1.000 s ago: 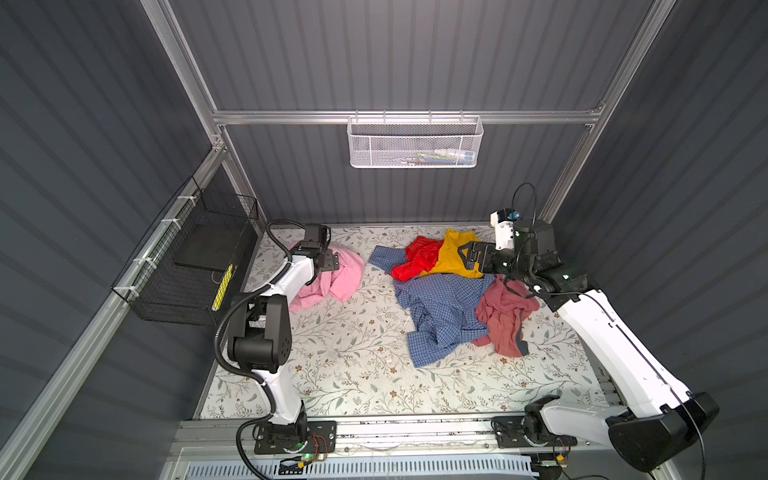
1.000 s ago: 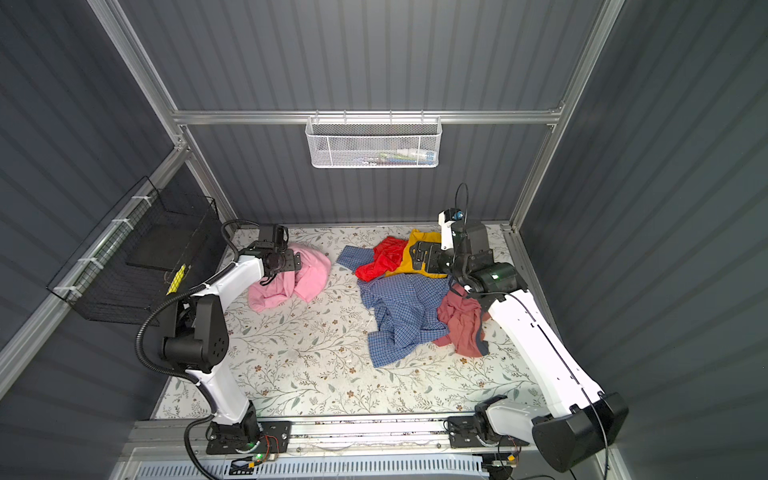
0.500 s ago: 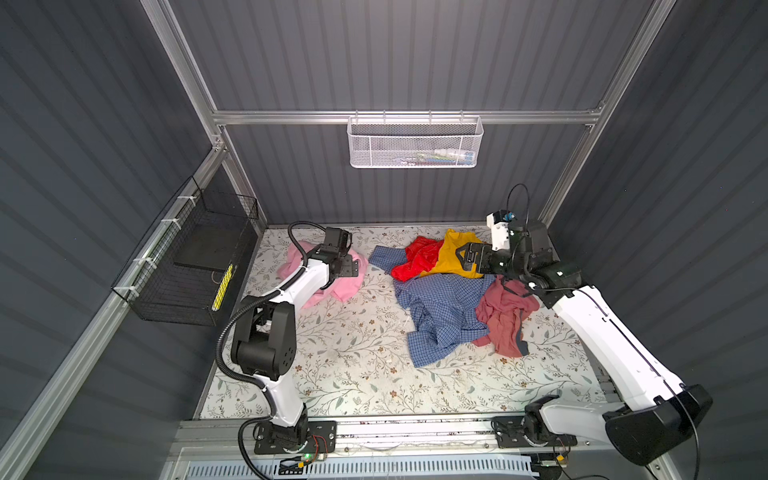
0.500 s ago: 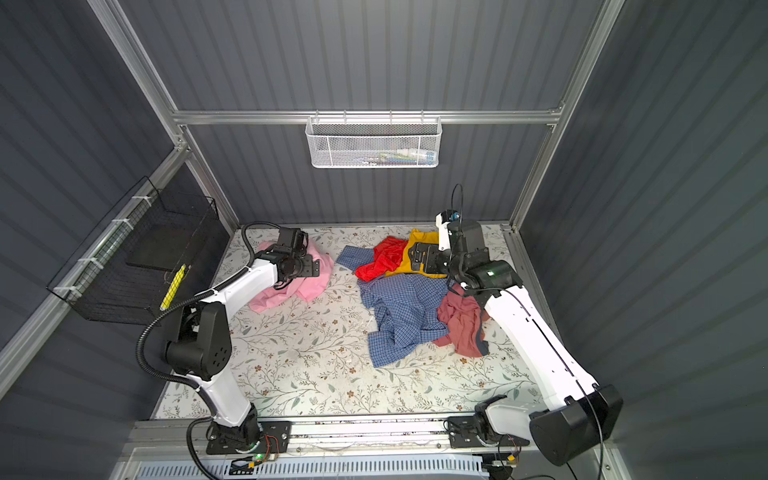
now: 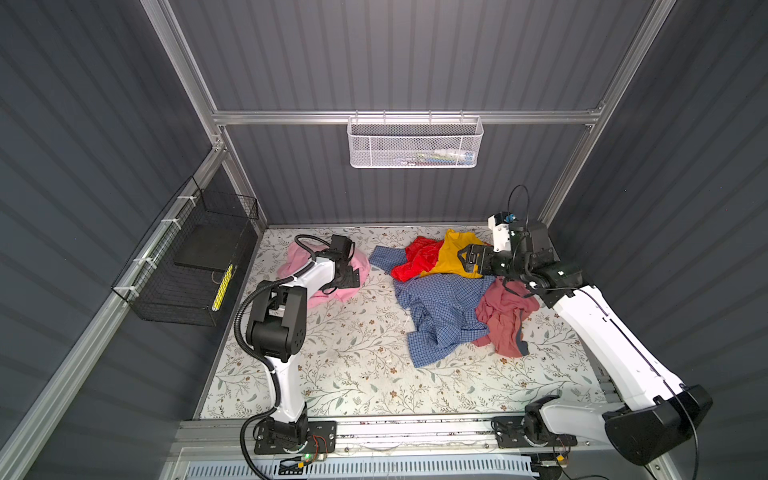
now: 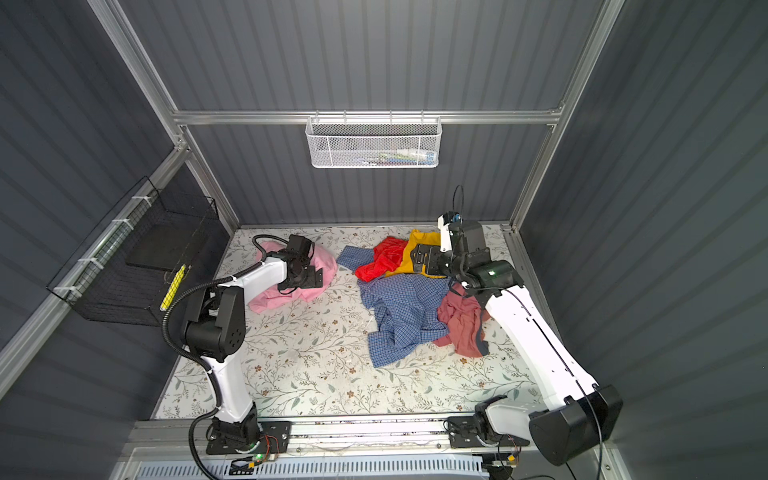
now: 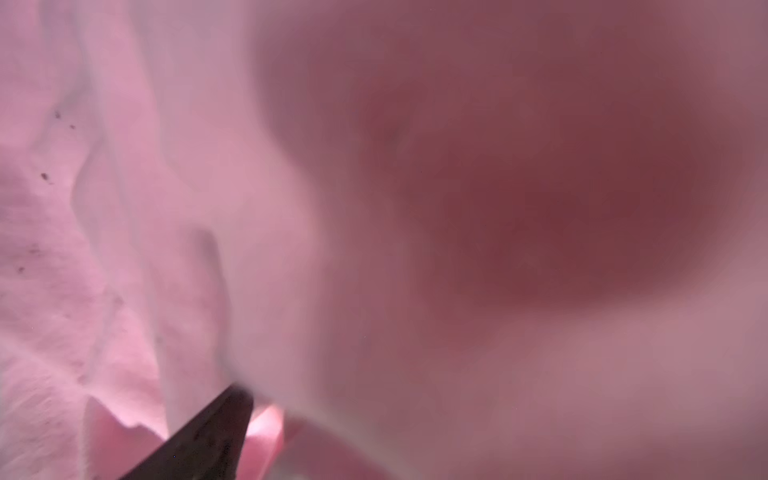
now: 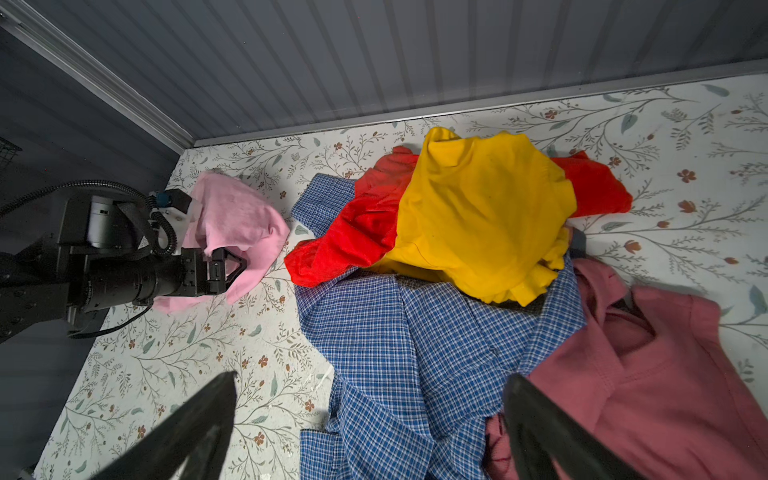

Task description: Pick out a specific cloth from the pile

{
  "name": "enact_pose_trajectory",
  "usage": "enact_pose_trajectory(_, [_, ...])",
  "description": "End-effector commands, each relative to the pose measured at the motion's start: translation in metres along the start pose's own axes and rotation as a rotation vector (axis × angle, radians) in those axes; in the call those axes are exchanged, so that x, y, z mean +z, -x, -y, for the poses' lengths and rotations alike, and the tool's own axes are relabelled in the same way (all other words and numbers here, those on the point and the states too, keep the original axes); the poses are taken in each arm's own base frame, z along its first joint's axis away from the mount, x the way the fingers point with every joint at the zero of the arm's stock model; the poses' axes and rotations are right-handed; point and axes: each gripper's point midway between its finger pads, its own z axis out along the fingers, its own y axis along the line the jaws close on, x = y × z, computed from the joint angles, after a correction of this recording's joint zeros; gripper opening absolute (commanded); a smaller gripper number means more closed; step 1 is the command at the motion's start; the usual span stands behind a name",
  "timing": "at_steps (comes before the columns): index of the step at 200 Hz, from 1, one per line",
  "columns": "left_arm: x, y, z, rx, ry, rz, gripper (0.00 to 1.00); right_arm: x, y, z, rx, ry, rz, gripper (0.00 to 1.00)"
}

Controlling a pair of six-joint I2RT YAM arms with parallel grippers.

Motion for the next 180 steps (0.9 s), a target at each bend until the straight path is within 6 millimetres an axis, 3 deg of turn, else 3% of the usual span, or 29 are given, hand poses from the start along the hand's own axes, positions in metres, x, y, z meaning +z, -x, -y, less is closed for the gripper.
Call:
enact_pose_trajectory(1, [0.005, 0.017, 0.014, 0.034, -0.043, 0.019, 1.0, 0.0, 0.004, -0.002, -0.014, 0.008, -0.001, 0.99])
enact_pose_trajectory(21, [0.028, 0.013, 0.019, 0.076, -0.018, -0.032, 1.0, 0.001, 0.006, -0.003, -0.014, 0.01, 0.0, 0.99])
enact_pose_trajectory(42, [0.052, -0.002, 0.01, 0.113, 0.06, -0.115, 0.98, 0.0, 0.008, 0.0, -0.015, -0.002, 0.007, 0.99])
enact_pose_trajectory(59, [0.061, -0.009, 0.0, 0.138, 0.123, -0.166, 0.95, -0.001, 0.008, 0.002, -0.015, -0.008, 0.008, 0.99])
enact_pose_trajectory(73, [0.064, -0.009, -0.008, 0.156, 0.147, -0.182, 0.85, -0.001, 0.007, 0.004, -0.015, -0.015, 0.003, 0.99])
enact_pose_trajectory(92, [0.067, 0.0, -0.029, 0.114, 0.165, -0.176, 0.59, -0.002, 0.005, 0.011, -0.012, -0.037, -0.001, 0.99])
enact_pose_trajectory(116, [0.073, 0.014, -0.061, 0.071, 0.183, -0.167, 0.41, -0.001, 0.001, 0.017, -0.005, -0.05, -0.007, 0.99])
enact_pose_trajectory(163, [0.082, 0.05, -0.102, 0.077, 0.264, -0.106, 0.37, 0.001, -0.004, 0.029, -0.005, -0.08, -0.02, 0.99])
enact_pose_trajectory(180, [0.087, 0.06, -0.1, 0.081, 0.218, -0.092, 0.37, 0.002, -0.006, 0.03, -0.005, -0.082, -0.023, 0.99])
